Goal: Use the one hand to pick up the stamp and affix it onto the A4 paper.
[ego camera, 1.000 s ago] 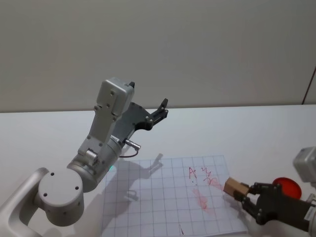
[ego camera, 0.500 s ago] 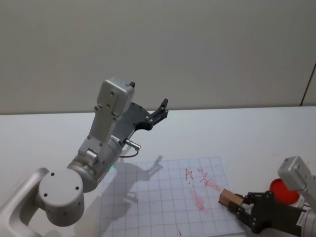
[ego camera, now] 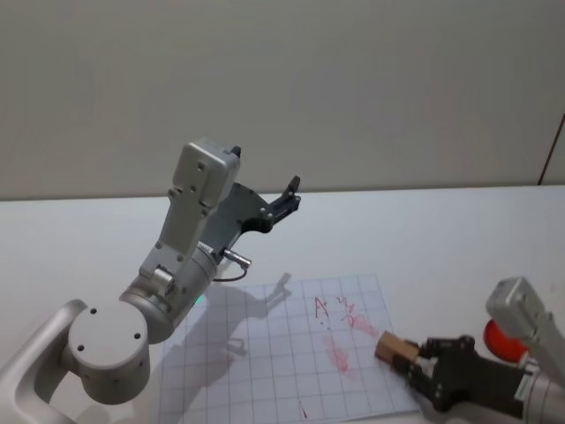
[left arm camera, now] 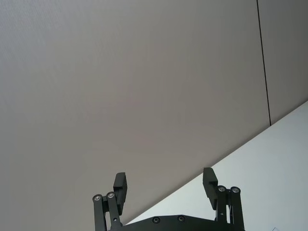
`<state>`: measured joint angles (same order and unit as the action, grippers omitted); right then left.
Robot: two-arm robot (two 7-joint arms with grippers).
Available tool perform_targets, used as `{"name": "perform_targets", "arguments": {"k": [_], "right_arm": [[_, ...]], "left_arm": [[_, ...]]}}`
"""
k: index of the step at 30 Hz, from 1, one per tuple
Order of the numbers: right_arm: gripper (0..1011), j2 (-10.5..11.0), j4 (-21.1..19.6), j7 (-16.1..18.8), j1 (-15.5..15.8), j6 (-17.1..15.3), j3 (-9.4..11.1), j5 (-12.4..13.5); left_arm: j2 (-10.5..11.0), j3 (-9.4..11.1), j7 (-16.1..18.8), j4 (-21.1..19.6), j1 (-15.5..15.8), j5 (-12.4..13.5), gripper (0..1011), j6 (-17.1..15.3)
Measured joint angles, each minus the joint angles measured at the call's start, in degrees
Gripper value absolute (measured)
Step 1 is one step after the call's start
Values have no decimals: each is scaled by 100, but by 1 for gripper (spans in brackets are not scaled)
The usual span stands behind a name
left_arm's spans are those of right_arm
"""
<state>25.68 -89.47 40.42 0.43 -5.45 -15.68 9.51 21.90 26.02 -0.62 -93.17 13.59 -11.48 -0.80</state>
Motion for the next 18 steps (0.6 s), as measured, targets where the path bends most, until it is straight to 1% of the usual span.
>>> {"name": "perform_targets", "arguments": {"k": [4, 9, 10, 11, 12, 14, 18], "right_arm": [[218, -11, -129, -149, -45, 118, 49, 196], [218, 10, -343, -426, -73, 287, 154, 491], [218, 29, -412, -519, -75, 326, 191, 570], [218, 29, -412, -519, -75, 326, 191, 570], [218, 48, -465, -623, -75, 364, 225, 656], [218, 76, -523, -716, -66, 393, 269, 721], [219, 164, -657, -1022, -14, 461, 384, 898]], "left_arm": [[0, 0, 0, 0, 0, 0, 1001, 0], [0, 0, 0, 0, 0, 0, 1001, 0], [0, 0, 0, 0, 0, 0, 1001, 0], [0, 0, 0, 0, 0, 0, 1001, 0], [0, 0, 0, 0, 0, 0, 1001, 0], [0, 0, 0, 0, 0, 0, 1001, 0], [0, 0, 0, 0, 0, 0, 1001, 0]]}}
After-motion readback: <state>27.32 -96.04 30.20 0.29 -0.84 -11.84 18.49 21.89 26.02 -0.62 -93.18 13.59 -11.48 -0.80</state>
